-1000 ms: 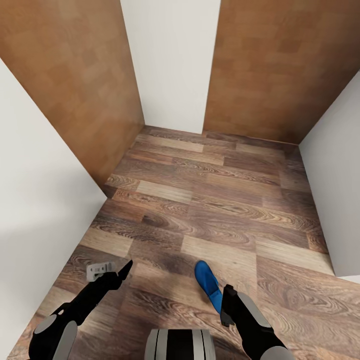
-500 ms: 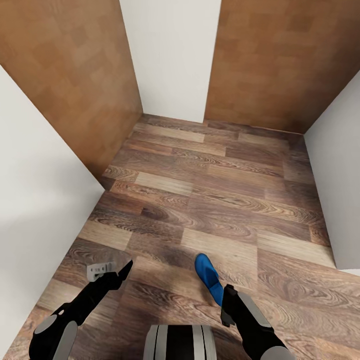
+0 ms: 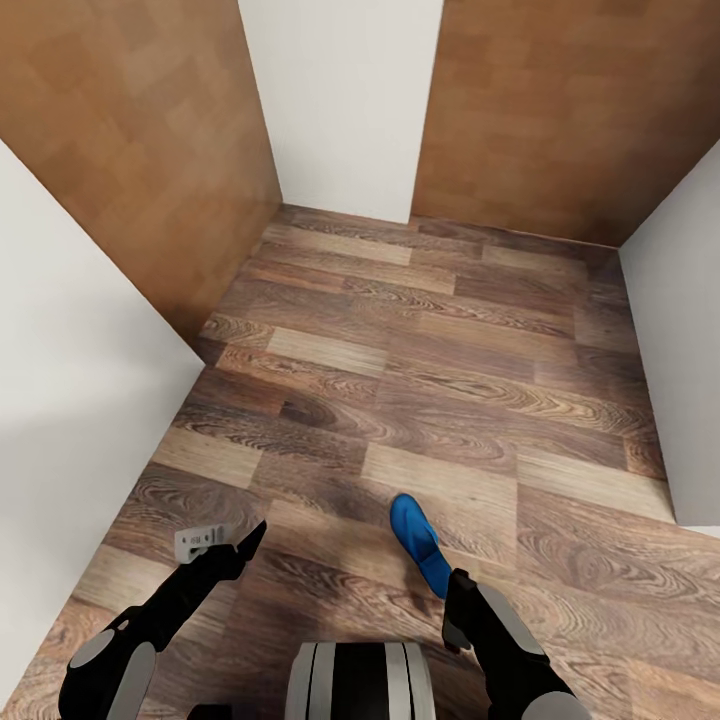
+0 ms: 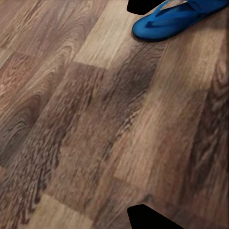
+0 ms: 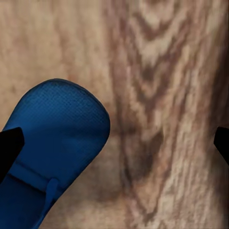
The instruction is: In the bedroom, move the book from the bed onto either nightstand, and place the two sandals side by side next to the bed.
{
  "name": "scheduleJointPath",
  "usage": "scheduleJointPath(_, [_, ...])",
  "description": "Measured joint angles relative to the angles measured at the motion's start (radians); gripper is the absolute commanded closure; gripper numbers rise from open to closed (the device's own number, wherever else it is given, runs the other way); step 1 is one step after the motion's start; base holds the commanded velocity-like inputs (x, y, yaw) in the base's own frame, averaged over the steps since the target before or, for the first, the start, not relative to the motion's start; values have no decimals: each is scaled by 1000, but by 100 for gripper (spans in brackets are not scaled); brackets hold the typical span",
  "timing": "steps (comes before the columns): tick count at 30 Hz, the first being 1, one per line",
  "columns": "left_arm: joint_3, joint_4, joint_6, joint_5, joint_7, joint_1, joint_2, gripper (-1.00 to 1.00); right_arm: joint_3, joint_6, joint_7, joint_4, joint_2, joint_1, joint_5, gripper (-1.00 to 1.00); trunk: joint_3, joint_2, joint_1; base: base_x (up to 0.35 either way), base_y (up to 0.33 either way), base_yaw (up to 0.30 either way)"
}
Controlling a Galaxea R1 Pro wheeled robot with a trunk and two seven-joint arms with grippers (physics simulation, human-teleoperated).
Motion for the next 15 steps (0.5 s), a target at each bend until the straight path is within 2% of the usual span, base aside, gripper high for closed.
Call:
scheduleJointPath(3, [0,0,0,0,0,0,0,-100,0,0,0,0,0,0,0,-100,0,0,0,0,0,0])
scheduleJointPath(6, [0,0,0,1,-1,0,-1,-100,0,24,-6,-7,0,0,-49,-100,0,0,0,0,0,0])
scheduleJointPath(9, [0,0,0,2,-1,0,0,-100,0,36,-9,-29,0,0,-73,-100,0,0,0,0,0,0])
scheduleJointPath(15, [0,0,0,3,-1,0,-1,-100,0,42,-11,-73,0,0,-88,-100,0,0,0,0,0,0])
